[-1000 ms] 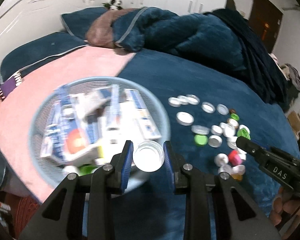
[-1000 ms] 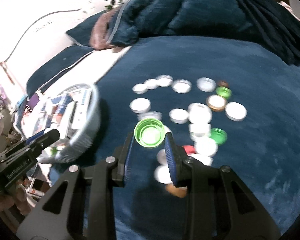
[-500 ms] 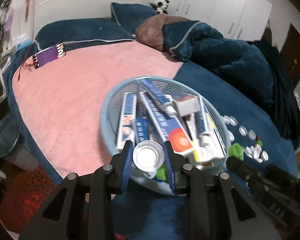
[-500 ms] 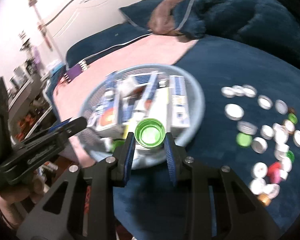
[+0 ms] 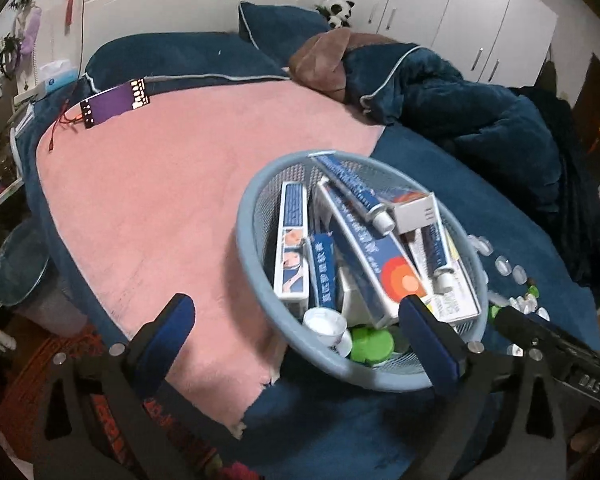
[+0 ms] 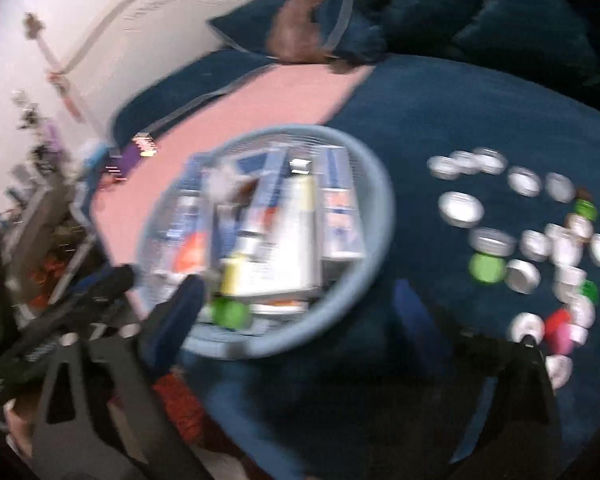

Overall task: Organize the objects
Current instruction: 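Carry both caps over the basket and open both tools to drop them, then move both open tools back over the scattered caps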

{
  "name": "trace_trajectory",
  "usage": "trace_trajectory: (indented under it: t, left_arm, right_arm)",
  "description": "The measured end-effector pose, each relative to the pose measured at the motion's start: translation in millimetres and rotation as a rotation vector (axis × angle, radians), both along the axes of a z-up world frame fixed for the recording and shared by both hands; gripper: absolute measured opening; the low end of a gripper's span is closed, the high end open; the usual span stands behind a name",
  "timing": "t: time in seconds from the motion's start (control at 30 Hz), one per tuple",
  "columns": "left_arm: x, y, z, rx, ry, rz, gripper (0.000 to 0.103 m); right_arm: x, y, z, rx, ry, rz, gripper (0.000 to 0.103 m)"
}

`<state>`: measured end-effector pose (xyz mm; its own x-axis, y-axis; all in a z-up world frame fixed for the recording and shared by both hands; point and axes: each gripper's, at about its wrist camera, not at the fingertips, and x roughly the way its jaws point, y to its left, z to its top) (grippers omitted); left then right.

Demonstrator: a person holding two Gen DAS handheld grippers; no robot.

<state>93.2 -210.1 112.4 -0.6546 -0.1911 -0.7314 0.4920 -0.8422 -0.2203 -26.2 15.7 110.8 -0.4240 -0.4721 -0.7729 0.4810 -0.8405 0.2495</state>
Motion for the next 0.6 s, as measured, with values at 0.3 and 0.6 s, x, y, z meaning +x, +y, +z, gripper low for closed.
trace_trajectory:
  t: [0.3, 0.6]
  left_arm:
    - [-1.9, 15.8, 1.0, -0.067, -0.032, -0.011, 0.102]
    - [-2.9, 27.6, 6.6, -0.087, -0.036, -0.034, 0.102]
  right_arm:
    - [-6.7, 38.2, -0.9, 0.051, 0.0, -0.128, 0.103]
    - [-6.3, 43.1, 5.0, 0.059, 0.026, -0.126, 0.103]
